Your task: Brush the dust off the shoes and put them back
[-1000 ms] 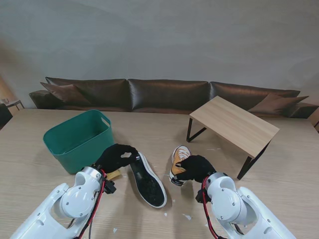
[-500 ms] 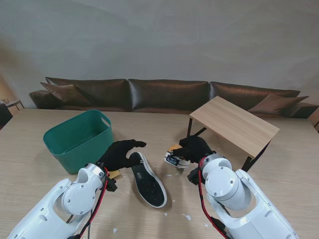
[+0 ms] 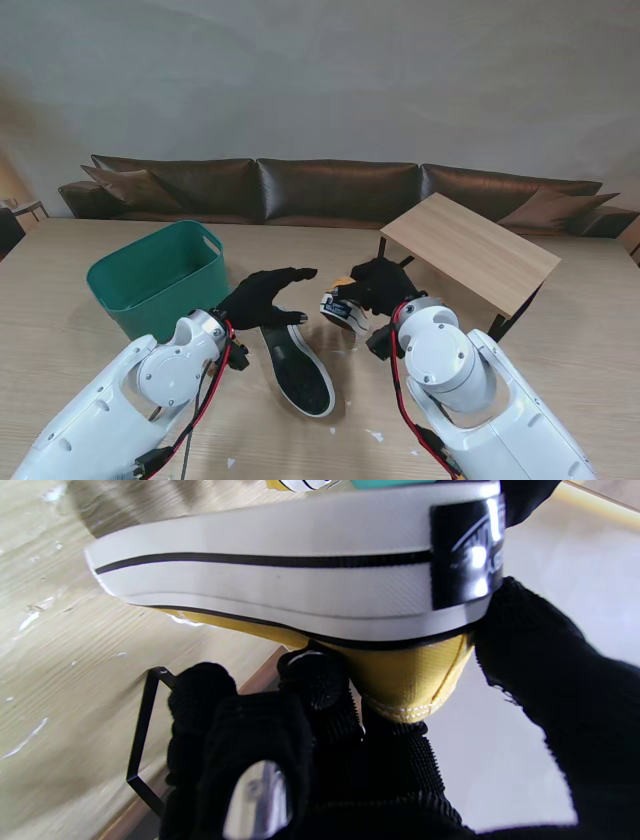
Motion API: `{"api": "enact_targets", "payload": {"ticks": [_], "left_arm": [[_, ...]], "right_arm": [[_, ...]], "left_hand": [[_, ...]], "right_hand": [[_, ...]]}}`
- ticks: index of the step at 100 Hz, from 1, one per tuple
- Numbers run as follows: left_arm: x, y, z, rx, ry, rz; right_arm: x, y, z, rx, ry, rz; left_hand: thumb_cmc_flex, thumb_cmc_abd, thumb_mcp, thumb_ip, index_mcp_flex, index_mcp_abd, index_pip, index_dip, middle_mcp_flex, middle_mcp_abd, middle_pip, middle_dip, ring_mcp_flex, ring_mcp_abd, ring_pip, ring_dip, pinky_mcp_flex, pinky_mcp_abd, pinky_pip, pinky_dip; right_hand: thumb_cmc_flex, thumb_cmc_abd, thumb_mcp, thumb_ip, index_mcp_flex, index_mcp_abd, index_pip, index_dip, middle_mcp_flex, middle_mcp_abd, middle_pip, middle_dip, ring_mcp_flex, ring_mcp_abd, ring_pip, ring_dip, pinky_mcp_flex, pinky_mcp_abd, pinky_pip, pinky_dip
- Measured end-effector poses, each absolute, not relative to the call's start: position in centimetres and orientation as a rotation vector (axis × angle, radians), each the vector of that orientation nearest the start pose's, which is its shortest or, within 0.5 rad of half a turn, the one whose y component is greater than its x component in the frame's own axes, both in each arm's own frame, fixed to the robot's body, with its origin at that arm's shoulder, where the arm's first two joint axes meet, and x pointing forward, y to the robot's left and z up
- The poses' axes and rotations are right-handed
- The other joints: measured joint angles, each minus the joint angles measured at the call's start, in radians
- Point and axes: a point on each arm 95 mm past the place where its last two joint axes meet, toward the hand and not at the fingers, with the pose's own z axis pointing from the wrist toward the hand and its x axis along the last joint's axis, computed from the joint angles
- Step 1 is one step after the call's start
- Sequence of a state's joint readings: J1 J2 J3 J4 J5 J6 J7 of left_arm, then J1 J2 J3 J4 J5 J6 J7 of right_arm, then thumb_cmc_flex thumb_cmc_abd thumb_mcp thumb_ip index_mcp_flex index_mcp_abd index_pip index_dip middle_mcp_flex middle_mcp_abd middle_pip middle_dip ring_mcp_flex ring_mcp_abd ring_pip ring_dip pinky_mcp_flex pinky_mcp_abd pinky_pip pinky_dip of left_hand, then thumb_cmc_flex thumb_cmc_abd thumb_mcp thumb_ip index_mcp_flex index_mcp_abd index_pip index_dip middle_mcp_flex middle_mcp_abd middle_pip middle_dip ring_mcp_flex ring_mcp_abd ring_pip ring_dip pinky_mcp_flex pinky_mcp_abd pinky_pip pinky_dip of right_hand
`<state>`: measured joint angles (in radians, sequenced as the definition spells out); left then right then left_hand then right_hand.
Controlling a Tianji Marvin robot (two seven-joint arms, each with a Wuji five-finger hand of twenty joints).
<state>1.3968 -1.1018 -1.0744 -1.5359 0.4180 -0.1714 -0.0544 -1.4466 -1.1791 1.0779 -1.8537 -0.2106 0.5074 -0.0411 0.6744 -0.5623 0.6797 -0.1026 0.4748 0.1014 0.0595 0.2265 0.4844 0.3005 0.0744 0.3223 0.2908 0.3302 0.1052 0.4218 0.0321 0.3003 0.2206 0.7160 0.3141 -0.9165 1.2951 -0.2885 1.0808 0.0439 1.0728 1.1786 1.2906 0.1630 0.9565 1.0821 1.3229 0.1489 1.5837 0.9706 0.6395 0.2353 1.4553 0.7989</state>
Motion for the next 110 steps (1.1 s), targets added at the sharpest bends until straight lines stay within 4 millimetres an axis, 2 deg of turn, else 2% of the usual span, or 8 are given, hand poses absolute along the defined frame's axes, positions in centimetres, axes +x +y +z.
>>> {"api": "enact_targets", "payload": {"ticks": [35,59,69,77,89,100,110], "left_arm": [[45.0,-7.3,-29.0,-1.542,1.511,-2.128],[45.4,-8.9,-28.9,-1.545,1.553,-2.182],[45.5,-9.5,-29.0,-1.54,1.552,-2.204],[45.5,-9.9,-29.0,-1.543,1.55,-2.221],[45.7,-10.3,-29.1,-1.564,1.497,-2.267],[45.8,-10.7,-29.4,-1.613,1.432,-2.308],[45.7,-11.0,-29.4,-1.645,1.411,-2.327]], "right_arm": [[40.4,8.2,-21.8,-2.334,-1.076,-2.189],[40.0,8.3,-20.7,-2.288,-1.015,-2.218],[39.9,8.3,-20.5,-2.28,-0.962,-2.208],[39.8,8.3,-20.4,-2.275,-0.956,-2.215],[39.7,8.4,-20.3,-2.269,-0.931,-2.237],[39.7,8.6,-20.2,-2.27,-0.883,-2.259],[39.8,8.9,-20.2,-2.275,-0.857,-2.277]], "left_hand": [[-0.021,-0.016,0.012,-0.004,-0.029,-0.012,-0.011,-0.035,-0.026,0.001,-0.001,0.0,-0.007,0.0,0.0,0.0,-0.001,-0.002,0.0,0.0],[-0.032,-0.058,0.023,-0.004,-0.012,-0.012,0.013,-0.028,-0.037,0.001,-0.002,0.0,-0.007,0.0,0.0,0.0,-0.002,-0.007,0.0,-0.002],[-0.032,-0.076,0.036,-0.004,-0.01,-0.012,0.023,-0.018,-0.037,0.001,-0.002,0.0,-0.007,0.0,0.0,0.0,-0.002,-0.007,0.0,-0.011],[-0.032,-0.091,0.044,0.005,0.007,-0.013,0.039,-0.006,-0.034,0.001,0.0,0.001,-0.001,0.0,0.0,0.0,-0.002,-0.007,0.0,-0.011],[-0.031,-0.117,0.066,0.005,0.065,-0.015,0.1,0.073,-0.02,0.001,0.002,0.015,0.002,0.0,0.007,0.0,0.001,-0.007,0.0,-0.011],[-0.021,-0.134,0.069,0.005,0.122,-0.022,0.157,0.195,0.037,0.002,0.026,0.057,0.004,0.012,0.036,0.034,0.014,0.001,0.0,-0.001],[0.011,-0.137,0.066,-0.001,0.163,0.002,0.234,0.321,0.095,0.002,0.056,0.117,0.035,0.026,0.074,0.072,0.037,0.012,0.014,0.021]], "right_hand": [[0.005,0.001,0.0,0.0,0.008,0.001,0.0,0.0,0.001,0.003,0.004,0.002,0.0,0.003,0.005,0.0,0.0,0.0,0.0,0.002],[0.009,0.001,0.0,0.0,0.008,0.003,0.0,0.0,0.001,0.005,0.011,0.002,0.0,0.006,0.008,0.0,0.0,0.001,0.0,0.004],[0.021,0.002,0.0,0.0,0.009,0.004,0.0,0.0,0.001,0.013,0.018,0.003,0.0,0.015,0.016,0.0,0.0,0.005,0.001,0.024],[0.025,0.002,0.0,0.0,0.009,0.005,0.0,0.0,0.001,0.014,0.025,0.004,0.0,0.017,0.019,0.0,0.0,0.013,0.001,0.024],[0.027,0.011,0.0,0.0,0.01,0.005,0.0,0.0,0.001,0.015,0.041,0.005,0.0,0.018,0.03,0.0,0.0,0.013,0.001,0.024],[0.041,0.011,0.0,0.001,0.01,0.005,0.0,0.0,0.001,0.02,0.064,0.01,0.0,0.026,0.048,0.0,0.0,0.014,0.001,0.024],[0.05,0.011,0.0,0.001,0.01,0.005,0.0,0.0,0.001,0.026,0.082,0.013,0.0,0.035,0.056,0.0,0.0,0.015,0.001,0.024]]}}
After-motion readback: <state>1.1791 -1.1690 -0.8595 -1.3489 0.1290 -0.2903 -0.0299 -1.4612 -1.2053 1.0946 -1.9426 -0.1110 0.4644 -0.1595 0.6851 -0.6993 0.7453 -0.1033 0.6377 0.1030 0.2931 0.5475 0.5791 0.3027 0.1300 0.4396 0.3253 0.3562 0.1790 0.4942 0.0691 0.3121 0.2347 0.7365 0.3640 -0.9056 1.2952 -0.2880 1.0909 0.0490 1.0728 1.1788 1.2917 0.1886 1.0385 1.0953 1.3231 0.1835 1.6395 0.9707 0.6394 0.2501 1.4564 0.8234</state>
